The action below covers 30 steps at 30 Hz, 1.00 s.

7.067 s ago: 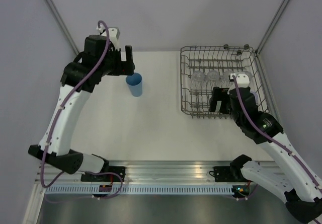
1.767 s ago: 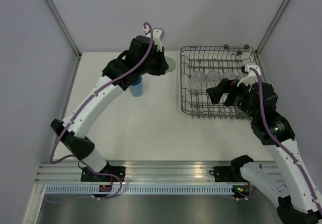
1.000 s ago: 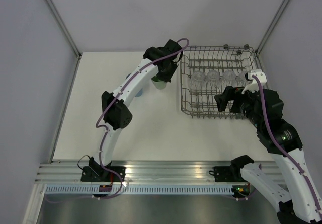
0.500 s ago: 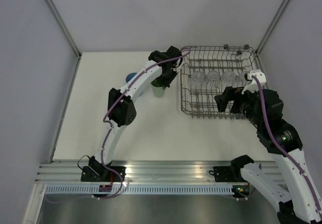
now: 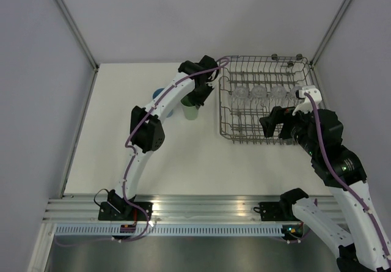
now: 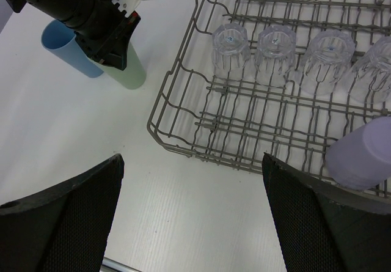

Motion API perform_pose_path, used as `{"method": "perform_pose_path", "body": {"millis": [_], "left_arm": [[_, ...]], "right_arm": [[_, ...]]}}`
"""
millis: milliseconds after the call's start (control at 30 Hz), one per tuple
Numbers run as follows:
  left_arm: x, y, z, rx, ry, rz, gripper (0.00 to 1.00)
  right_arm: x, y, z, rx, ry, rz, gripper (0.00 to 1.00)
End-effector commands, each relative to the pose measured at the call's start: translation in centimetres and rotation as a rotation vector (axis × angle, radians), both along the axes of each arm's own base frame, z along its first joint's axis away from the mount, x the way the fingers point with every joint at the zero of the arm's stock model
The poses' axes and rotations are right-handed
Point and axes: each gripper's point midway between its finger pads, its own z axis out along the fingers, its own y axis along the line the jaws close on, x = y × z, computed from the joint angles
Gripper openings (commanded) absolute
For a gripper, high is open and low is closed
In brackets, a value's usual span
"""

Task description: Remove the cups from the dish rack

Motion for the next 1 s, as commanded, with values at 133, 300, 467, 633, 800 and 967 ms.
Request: {"method": "perform_pose_path", "body": {"millis": [133, 300, 467, 633, 800, 967], "left_arm": [[0.2, -0.3, 1.7, -0.024, -0.034, -0.030, 0.25], [0.5, -1.2, 6.1, -0.126, -0.111, -0.010, 0.46], [-0.4, -1.7, 11.2, -0.232, -0.179, -0.012, 0.80], [-0.9, -1.4, 14.9, -0.312, -0.249, 0.034, 0.99], [-1.4, 0.7, 19.6, -0.392, -0.374, 0.200, 1.00], [-3.0, 6.6, 22.0, -0.347, -0.526, 0.468, 1.00]], "right_arm": [[-0.1, -0.2, 0.3, -0.014, -0.023, 0.004, 0.98], [0.1, -0.1, 0.2, -0.018, -0.020, 0.008, 0.98], [0.2, -0.3, 0.5, -0.023, -0.026, -0.002, 0.98], [1.7, -1.9, -0.2, -0.037, 0.002, -0.135, 0.98], [4.3, -6.1, -2.0, -0.142, 0.073, -0.423, 0.98], [6.0, -8.4, -3.2, -0.215, 0.116, -0.580, 0.98]]}}
